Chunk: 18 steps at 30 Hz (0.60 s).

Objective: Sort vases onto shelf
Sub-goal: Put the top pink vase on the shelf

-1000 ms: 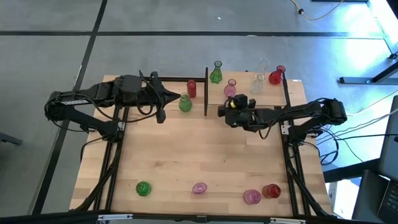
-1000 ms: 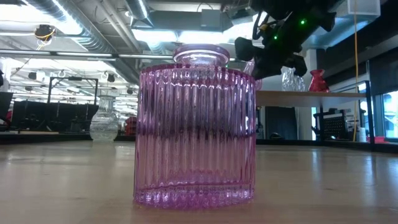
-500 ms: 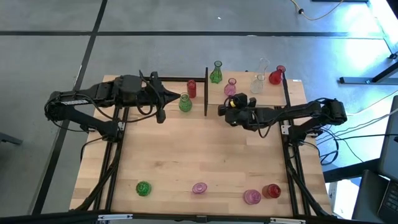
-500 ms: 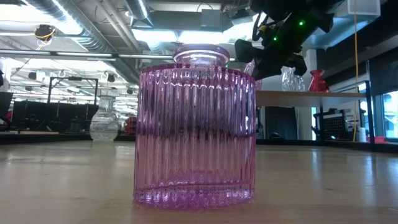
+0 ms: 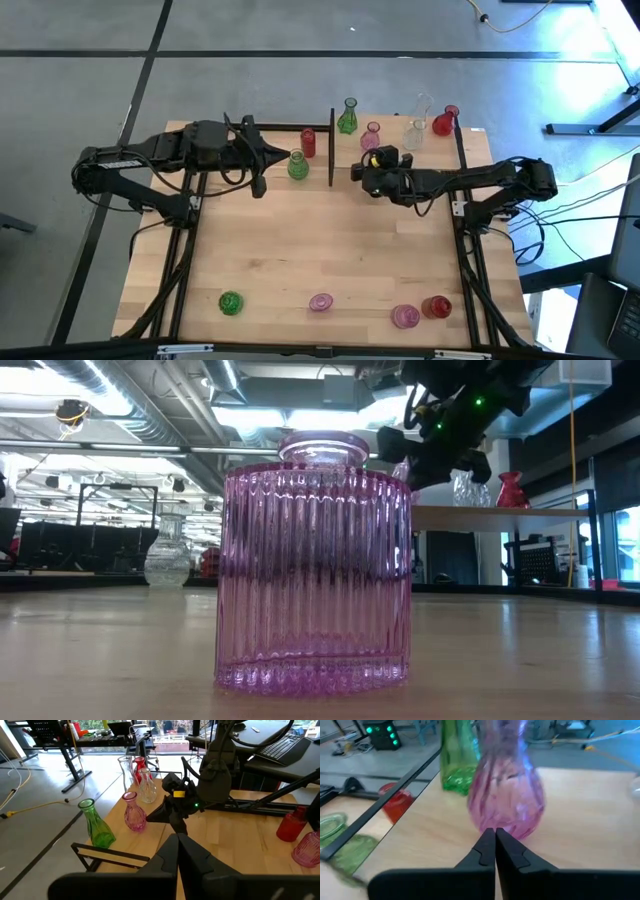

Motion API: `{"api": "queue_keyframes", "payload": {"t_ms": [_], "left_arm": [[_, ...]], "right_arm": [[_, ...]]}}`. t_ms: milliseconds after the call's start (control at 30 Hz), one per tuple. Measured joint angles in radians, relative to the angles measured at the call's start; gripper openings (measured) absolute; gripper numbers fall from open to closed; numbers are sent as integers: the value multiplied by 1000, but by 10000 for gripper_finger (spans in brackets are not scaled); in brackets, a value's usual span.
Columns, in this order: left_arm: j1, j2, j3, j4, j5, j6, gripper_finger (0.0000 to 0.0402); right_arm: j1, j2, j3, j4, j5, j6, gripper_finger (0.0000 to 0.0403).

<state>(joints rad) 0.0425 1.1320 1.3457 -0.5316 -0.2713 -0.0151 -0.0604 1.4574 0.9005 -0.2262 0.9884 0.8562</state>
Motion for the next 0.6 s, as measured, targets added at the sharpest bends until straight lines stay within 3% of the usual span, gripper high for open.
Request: {"api": "queue_keyframes", "payload": {"t_ms": [100, 600], "left_arm": [[0, 0, 0, 0, 0, 0, 0], [0, 0, 0, 0, 0, 10, 0]], "right_arm": [[8, 0, 0, 8, -49, 3, 0], [-47, 0, 0, 125, -65, -83, 0]]}}
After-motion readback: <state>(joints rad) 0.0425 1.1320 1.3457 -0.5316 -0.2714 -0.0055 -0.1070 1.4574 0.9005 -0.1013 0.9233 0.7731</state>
